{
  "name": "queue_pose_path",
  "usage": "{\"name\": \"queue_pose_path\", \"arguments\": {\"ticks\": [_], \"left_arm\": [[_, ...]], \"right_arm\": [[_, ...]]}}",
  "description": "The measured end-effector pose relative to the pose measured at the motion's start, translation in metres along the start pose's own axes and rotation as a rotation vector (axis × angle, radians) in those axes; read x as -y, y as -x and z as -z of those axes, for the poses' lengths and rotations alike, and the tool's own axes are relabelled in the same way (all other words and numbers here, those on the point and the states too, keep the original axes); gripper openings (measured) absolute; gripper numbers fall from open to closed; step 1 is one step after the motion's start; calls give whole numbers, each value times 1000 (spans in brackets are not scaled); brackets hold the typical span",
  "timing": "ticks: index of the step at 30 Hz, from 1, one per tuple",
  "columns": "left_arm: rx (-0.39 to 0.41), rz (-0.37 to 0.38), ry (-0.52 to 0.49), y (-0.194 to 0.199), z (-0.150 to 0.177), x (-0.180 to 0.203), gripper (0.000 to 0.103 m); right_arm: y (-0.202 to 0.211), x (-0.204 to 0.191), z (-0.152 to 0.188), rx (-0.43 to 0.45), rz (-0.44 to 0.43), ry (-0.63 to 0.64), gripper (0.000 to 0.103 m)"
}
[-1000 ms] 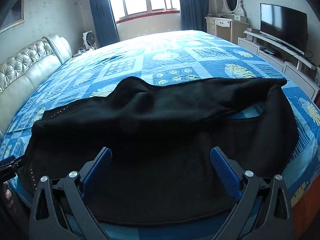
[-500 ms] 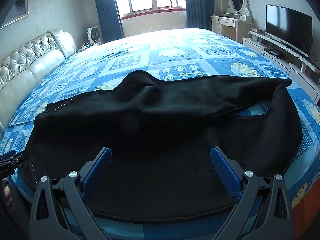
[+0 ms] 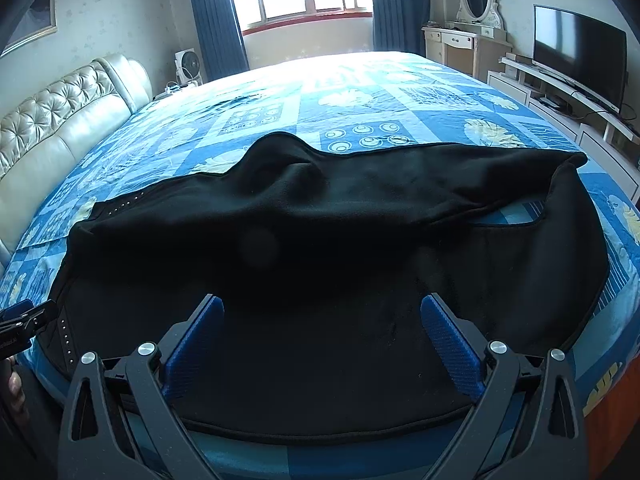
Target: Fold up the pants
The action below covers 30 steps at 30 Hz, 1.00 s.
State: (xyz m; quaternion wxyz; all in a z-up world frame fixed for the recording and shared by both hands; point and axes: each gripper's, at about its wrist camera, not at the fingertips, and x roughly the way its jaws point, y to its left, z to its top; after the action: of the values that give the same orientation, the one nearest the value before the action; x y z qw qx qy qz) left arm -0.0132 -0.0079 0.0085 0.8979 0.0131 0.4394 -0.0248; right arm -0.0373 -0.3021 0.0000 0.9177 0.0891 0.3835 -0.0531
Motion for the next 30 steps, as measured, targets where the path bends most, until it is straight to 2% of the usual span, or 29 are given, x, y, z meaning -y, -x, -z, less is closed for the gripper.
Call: {"name": "queue_pose_path", "arguments": {"ticks": [30], "left_arm": [[-7,5,0,0,3,3,101]], "right_arm": [[-1,-3,5,-19,-8,12,98]]}}
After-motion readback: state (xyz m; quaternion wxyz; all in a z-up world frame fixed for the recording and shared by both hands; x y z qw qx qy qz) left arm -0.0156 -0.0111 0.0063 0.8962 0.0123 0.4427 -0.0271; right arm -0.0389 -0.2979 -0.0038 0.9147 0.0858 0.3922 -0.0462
